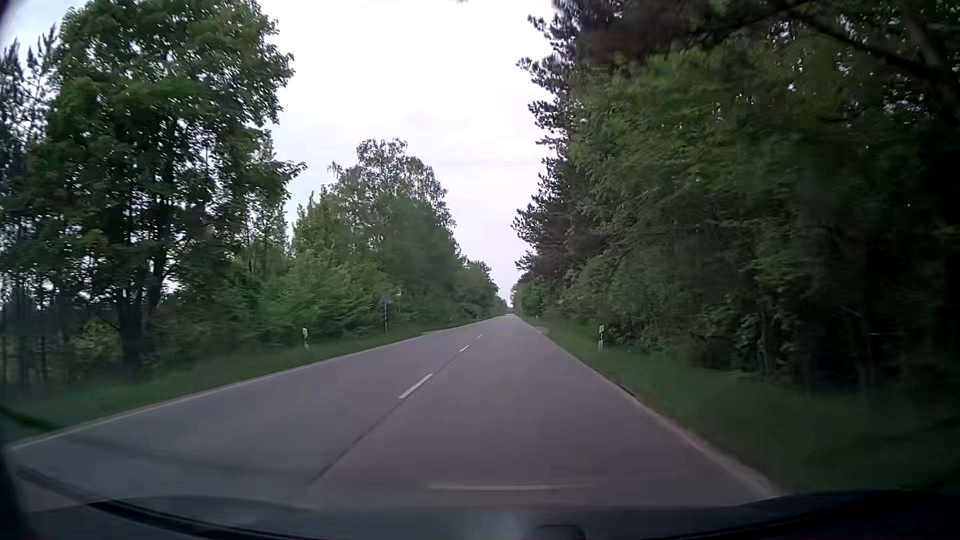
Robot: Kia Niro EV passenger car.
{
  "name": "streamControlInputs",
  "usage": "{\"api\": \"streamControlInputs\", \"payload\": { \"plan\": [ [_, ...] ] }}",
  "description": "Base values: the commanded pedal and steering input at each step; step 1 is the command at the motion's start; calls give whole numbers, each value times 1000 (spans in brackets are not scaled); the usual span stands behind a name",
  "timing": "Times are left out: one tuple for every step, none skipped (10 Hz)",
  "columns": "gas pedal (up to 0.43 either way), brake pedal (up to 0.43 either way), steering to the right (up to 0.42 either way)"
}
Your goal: Follow the waypoints while adhering to traffic rules and regulations
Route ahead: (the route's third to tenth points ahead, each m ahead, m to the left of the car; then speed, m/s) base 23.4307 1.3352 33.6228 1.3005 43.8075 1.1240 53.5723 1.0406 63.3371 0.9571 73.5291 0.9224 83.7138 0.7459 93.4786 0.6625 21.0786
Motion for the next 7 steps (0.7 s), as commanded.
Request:
{"api": "streamControlInputs", "payload": {
  "plan": [
    [177,0,0],
    [177,0,0],
    [177,0,0],
    [177,0,0],
    [177,0,0],
    [177,0,0],
    [169,0,0]
  ]
}}
